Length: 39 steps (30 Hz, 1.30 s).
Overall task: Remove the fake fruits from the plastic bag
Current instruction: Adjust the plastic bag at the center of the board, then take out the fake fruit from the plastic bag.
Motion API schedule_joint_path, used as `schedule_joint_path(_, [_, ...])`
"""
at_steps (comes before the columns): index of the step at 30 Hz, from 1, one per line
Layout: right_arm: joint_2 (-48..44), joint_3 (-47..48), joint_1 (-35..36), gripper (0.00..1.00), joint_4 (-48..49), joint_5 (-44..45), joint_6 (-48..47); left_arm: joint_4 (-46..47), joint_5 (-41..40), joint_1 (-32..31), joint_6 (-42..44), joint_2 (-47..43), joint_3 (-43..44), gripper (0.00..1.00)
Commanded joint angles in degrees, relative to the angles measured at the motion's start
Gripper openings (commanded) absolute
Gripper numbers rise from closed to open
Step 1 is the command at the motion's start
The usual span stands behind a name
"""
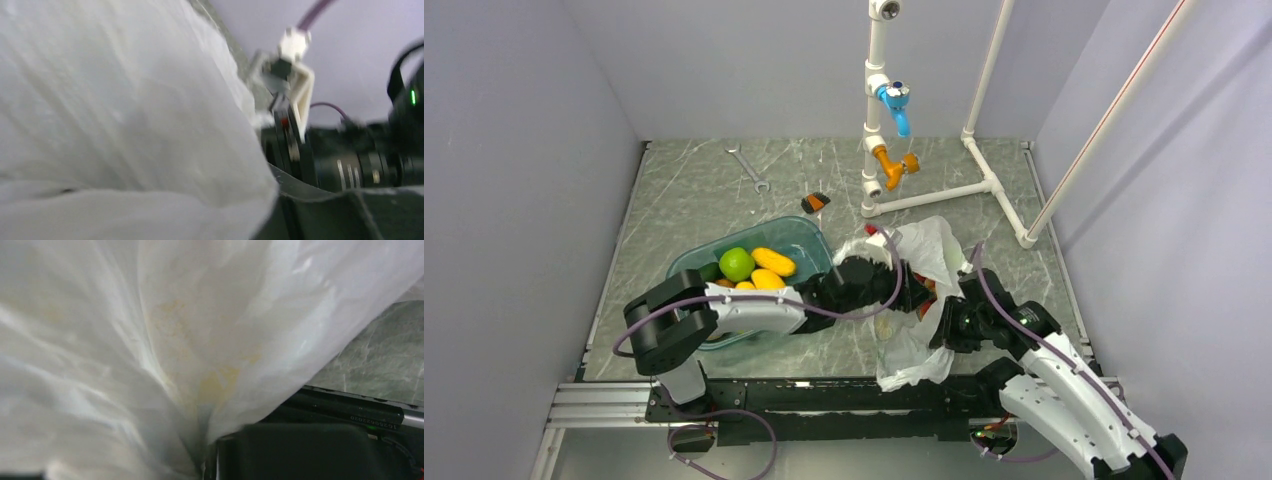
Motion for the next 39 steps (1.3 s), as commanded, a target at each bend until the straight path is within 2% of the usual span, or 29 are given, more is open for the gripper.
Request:
schedule_joint_path(1, [0.91, 1.07, 5.68, 0.15, 0.67, 4.9, 4.66, -8.44, 2.76, 2.56, 1.05, 3.68, 7.14, 0.57])
schedule_joint_path(4, [-0.92, 2.5, 6.1, 0.14, -0.3, 7.98, 5.63, -7.24, 1.52, 2.28, 0.36, 6.27, 7.68, 0.54])
schedule_joint_path(8, [-4.1, 2.22, 6.03, 0.08, 0.12, 8.44, 5.95, -3.03, -1.53, 1.71, 0.75, 6.99, 5.05, 0.45])
schedule_joint_path(12, [-4.62, 2.63, 6.09, 0.08, -0.82, 9.62, 6.6, -4.86, -4.44, 1.02, 1.58, 7.33, 5.21, 0.44])
schedule_joint_path(16, [-5.38, 3.87, 6.13, 0.09, -0.55, 10.66, 5.84, -6.13, -8.46, 0.59, 0.94, 8.93, 5.82, 0.47])
schedule_joint_path(21, [-4.76, 5.79, 6.1, 0.09, -1.61, 12.12, 4.28, -5.36, -10.27, 0.67, -0.59, 11.81, 8.01, 0.44])
schedule_joint_path(23, [-4.69, 6.05, 6.11, 0.09, -1.34, 12.48, 3.78, -5.08, -10.13, 0.71, -1.49, 13.36, 9.06, 0.47])
schedule_joint_path(27, [-4.54, 5.76, 6.05, 0.08, -0.29, 11.22, 3.47, -6.6, -10.11, 0.79, -3.06, 15.17, 11.4, 0.59])
schedule_joint_path(32, [-5.28, 4.89, 6.07, 0.07, 0.4, 11.03, 3.64, -7.02, -11.33, 0.91, -2.86, 16.82, 13.11, 0.61])
schedule_joint_path(39, [-4.96, 5.2, 6.08, 0.06, 0.76, 11.49, 3.1, -3.69, -7.51, 1.11, -5.89, 19.94, 13.6, 0.61])
